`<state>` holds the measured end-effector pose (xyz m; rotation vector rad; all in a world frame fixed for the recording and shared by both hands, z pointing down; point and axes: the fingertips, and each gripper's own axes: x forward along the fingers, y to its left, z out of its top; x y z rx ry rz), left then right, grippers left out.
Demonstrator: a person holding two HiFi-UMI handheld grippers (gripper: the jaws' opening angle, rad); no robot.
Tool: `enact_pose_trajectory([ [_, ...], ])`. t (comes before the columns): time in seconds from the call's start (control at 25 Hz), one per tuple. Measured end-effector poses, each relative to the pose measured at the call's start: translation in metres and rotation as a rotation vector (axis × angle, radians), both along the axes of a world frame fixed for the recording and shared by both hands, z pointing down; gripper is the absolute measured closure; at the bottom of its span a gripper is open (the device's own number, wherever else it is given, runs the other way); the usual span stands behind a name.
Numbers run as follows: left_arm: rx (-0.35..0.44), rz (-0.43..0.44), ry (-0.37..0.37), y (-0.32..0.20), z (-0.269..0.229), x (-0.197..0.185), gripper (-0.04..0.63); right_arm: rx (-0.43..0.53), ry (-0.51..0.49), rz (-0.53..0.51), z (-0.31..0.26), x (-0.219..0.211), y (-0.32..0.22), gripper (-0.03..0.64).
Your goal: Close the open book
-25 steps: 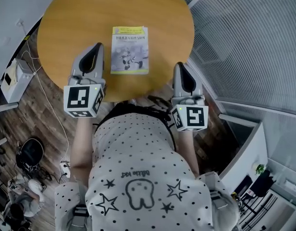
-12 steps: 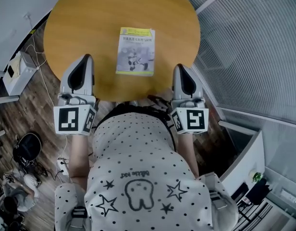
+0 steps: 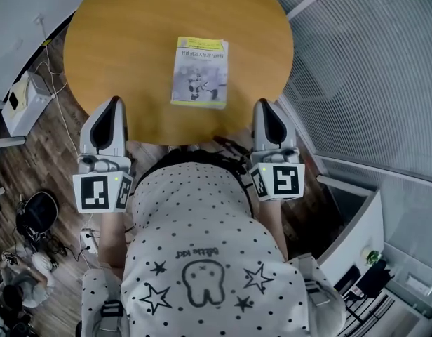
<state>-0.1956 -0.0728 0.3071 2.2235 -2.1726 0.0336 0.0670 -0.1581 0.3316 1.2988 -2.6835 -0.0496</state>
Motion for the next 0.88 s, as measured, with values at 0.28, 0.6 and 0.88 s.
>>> enact_pose_trajectory([
  [0.28,-0.021,-0.050,0.029,0.021,0.015,-0.005,0.586,-0.004,0.012,-0.019,0.002,-0.006,0.008,0.612],
  [0.6,-0.035,-0.061,0.009,0.023,0.021,-0.007,0.586,-0.033,0.012,-0.016,0.006,-0.005,0.011,0.612],
  [0.88,-0.049,-0.042,0.015,0.017,0.027,-0.001,0.586,-0.048,0.021,-0.031,0.010,-0.007,0.011,0.612],
])
